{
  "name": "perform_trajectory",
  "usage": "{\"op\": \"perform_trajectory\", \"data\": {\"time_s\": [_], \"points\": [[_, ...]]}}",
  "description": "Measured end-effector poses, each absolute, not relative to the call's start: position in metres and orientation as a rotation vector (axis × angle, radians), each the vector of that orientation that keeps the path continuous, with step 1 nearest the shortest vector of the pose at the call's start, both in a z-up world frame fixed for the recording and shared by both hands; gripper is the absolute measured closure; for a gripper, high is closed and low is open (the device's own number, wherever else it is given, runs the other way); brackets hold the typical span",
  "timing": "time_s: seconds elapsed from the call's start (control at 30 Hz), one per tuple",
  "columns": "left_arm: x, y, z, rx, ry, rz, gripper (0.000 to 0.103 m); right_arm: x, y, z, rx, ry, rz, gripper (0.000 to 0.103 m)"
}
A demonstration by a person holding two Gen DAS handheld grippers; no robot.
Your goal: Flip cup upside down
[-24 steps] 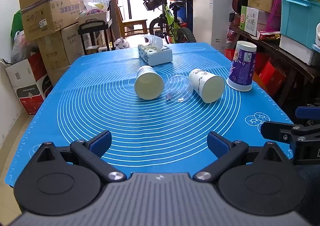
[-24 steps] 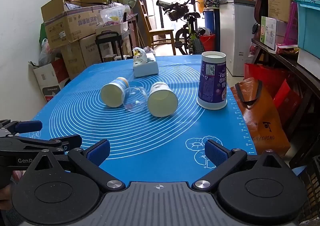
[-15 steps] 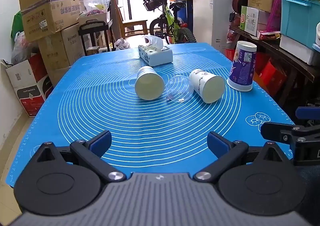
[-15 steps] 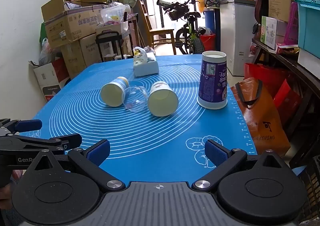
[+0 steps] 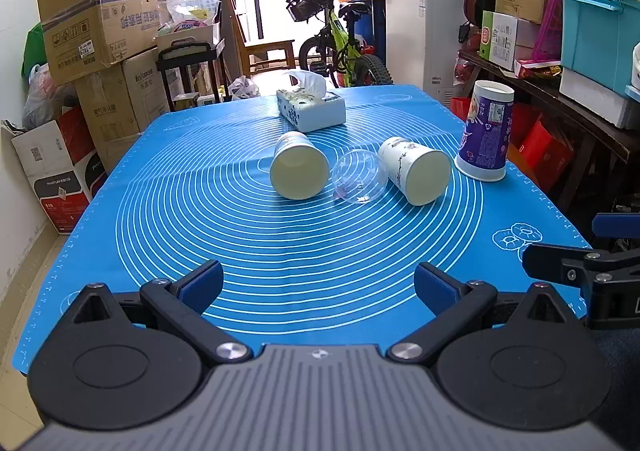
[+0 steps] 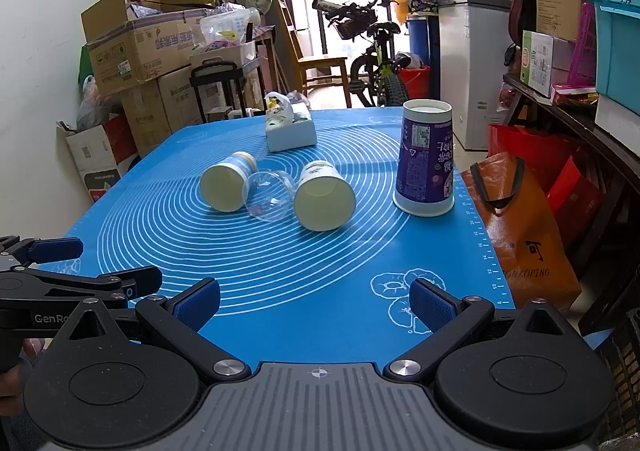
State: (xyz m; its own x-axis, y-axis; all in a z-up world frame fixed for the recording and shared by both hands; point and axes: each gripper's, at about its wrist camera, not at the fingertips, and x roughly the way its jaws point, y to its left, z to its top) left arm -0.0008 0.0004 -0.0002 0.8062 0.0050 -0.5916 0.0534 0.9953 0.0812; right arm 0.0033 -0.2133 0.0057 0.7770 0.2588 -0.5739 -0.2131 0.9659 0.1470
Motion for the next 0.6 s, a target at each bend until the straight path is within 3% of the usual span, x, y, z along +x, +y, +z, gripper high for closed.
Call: {"op": "perform_trajectory", "data": {"time_s": [0.6], "points": [[0.0011, 0.001, -0.0026, 0.098, 0.636, -0.026, 0.002, 0.0031, -0.2108, 0.004, 0.072, 0.632, 0.256, 0.003]]}}
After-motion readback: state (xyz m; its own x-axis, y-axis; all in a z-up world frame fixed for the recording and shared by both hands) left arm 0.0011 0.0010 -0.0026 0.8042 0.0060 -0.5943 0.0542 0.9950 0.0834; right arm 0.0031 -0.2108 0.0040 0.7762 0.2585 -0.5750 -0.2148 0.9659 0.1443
